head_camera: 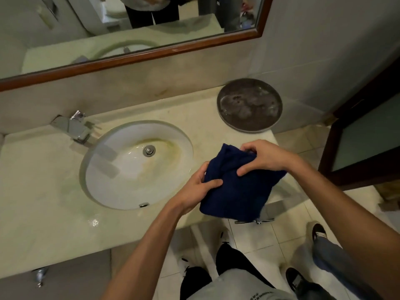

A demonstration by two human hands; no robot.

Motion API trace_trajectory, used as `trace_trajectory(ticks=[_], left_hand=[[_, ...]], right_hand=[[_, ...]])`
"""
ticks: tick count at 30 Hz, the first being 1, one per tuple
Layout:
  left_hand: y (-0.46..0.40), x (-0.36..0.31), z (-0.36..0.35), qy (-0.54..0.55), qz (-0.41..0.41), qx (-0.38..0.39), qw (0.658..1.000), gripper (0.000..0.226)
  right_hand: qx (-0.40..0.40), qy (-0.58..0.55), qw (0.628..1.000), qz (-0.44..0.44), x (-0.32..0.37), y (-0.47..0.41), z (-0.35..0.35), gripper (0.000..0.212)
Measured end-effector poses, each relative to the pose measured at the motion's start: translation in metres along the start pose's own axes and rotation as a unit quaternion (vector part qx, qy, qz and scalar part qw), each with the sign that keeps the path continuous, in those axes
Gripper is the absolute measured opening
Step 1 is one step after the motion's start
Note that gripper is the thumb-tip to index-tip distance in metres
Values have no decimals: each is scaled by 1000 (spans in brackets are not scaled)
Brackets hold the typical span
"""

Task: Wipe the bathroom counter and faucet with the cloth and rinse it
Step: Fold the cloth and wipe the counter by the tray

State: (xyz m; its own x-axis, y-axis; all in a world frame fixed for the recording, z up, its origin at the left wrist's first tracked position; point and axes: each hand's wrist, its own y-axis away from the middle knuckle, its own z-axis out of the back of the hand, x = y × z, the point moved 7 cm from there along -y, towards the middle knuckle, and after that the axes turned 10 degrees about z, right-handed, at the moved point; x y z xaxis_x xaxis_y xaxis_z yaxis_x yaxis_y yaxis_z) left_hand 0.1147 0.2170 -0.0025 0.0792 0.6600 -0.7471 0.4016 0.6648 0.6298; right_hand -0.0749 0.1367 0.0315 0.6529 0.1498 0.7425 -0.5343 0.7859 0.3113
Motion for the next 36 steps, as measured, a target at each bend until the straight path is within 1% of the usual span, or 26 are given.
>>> trace_trajectory(ticks=[1,2,3,4,5,6,8,9,11,13,17,19,21,23,26,28,31,32,33,34,36], left_hand=[[-13,7,9,-27,10,-46,999,44],[-24,15,21,-81,22,-104,991,42],[-34,24,35,-149,39,-163,974,41],[-38,34,50,-202,56,-216,954,41],[-39,42,63,-228,66,-263,935,39],[-35,48,76,-230,67,-303,922,36],[-20,54,100,-241,50,-375,894,31],[-11,58,112,-252,44,-404,878,30],[5,68,137,-269,48,-447,852,31],[18,79,159,-285,69,-478,828,32],[36,95,204,-354,80,-507,781,30],[41,100,227,-371,84,-520,765,30],[43,106,249,-374,96,-528,757,35],[43,110,264,-389,94,-521,754,41],[39,114,279,-409,60,-499,762,47],[35,115,284,-394,40,-485,780,43],[26,110,277,-361,16,-433,826,37],[22,108,273,-354,22,-404,844,39],[17,107,269,-348,46,-367,862,48],[11,109,265,-347,82,-325,876,62],[5,119,259,-339,168,-244,893,88]], right_hand=[[-34,47,998,-7,-6,-14,5,57],[-64,94,993,-21,-12,-29,6,70],[-80,134,987,-45,-21,-42,2,84],[-93,165,980,-69,-30,-53,-5,91],[-107,187,973,-88,-38,-59,-14,91],[-127,203,966,-97,-43,-60,-23,86],[-172,217,957,-85,-50,-54,-42,75],[-179,220,956,-77,-54,-50,-54,74],[-160,229,958,-67,-65,-44,-81,80],[-132,243,959,-62,-77,-43,-104,85],[-122,282,950,-59,-93,-45,-123,83],[-129,293,946,-59,-95,-46,-125,82],[-137,303,941,-55,-95,-46,-126,82],[-139,322,935,-52,-96,-47,-127,81],[-125,336,932,-50,-95,-48,-130,83],[-105,342,933,-39,-85,-50,-141,87],[-95,346,934,-3,-50,-54,-173,91],[-100,340,935,9,-35,-56,-187,91],[-107,331,937,21,-19,-59,-202,90],[-113,323,939,31,-3,-63,-217,89],[-111,307,944,56,30,-76,-250,88]])
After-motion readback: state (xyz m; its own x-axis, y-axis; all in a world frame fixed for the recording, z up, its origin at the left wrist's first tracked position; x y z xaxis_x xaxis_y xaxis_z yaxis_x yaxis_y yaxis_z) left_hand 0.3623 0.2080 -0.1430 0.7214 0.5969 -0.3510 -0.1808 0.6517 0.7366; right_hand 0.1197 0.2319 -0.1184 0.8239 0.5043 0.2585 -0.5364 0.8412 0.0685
